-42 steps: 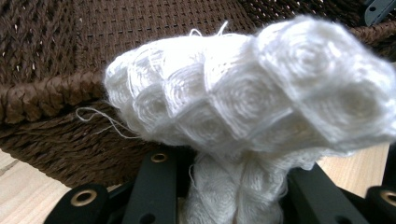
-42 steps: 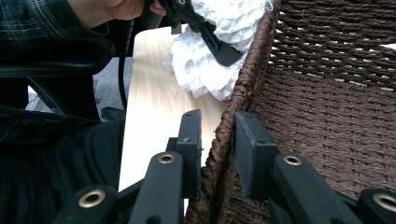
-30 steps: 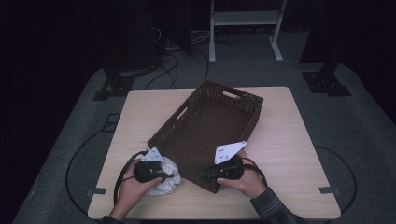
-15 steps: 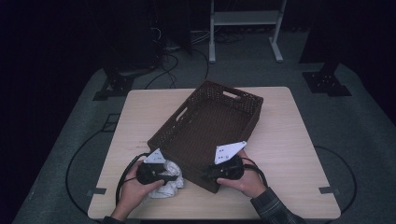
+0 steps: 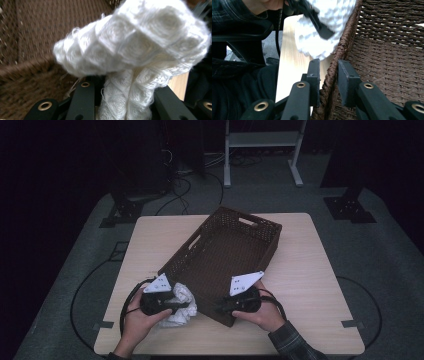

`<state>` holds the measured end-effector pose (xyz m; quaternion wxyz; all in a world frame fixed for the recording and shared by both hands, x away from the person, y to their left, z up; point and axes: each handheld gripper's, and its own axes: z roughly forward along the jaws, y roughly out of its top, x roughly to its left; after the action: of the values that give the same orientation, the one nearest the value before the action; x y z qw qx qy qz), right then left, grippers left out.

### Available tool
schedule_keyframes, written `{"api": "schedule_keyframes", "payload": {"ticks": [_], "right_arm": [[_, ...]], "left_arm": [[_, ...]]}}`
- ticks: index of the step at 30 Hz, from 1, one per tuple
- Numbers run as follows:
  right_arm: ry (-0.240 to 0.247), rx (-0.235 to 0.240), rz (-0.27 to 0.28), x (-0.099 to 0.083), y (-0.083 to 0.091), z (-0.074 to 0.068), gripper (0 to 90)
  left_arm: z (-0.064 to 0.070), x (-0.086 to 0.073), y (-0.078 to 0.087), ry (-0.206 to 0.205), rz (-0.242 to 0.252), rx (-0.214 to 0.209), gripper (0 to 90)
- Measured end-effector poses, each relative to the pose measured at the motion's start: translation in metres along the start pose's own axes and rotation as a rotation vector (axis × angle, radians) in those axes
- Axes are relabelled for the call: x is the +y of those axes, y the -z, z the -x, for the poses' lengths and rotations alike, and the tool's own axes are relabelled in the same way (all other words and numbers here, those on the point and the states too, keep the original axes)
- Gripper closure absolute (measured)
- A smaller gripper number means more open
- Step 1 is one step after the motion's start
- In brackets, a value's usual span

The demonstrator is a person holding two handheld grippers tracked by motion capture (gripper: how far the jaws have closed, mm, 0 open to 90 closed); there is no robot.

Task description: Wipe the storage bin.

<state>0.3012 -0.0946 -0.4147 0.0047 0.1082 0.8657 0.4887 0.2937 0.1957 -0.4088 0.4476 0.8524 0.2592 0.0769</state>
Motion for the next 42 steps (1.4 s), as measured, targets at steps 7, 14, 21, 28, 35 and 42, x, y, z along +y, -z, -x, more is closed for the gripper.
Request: {"api": "schedule_keyframes", "payload": {"ticks": [7,14,21,28,35,42], "right_arm": [[-0.001,0.0,-0.001,0.0,0.0,0.0,72.0],[-0.004,0.002,-0.001,0.0,0.0,0.0,72.0],[-0.004,0.003,-0.001,0.0,0.0,0.0,71.9],[0.001,0.0,0.0,0.0,0.0,0.001,71.8],[0.004,-0.005,0.021,0.002,0.013,0.001,68.2],[0.009,-0.02,0.022,-0.006,0.032,-0.003,68.7]], "left_arm": [[-0.003,0.0,-0.003,0.016,-0.009,-0.022,68.5],[-0.003,-0.003,-0.008,0.024,-0.023,-0.03,68.6],[0.001,-0.007,-0.021,0.013,-0.079,-0.043,68.5],[0.0,-0.013,-0.033,0.028,-0.119,-0.068,68.6],[0.001,-0.018,-0.042,0.006,-0.183,-0.041,68.5],[-0.002,-0.02,-0.043,0.02,-0.186,-0.042,68.4]]}}
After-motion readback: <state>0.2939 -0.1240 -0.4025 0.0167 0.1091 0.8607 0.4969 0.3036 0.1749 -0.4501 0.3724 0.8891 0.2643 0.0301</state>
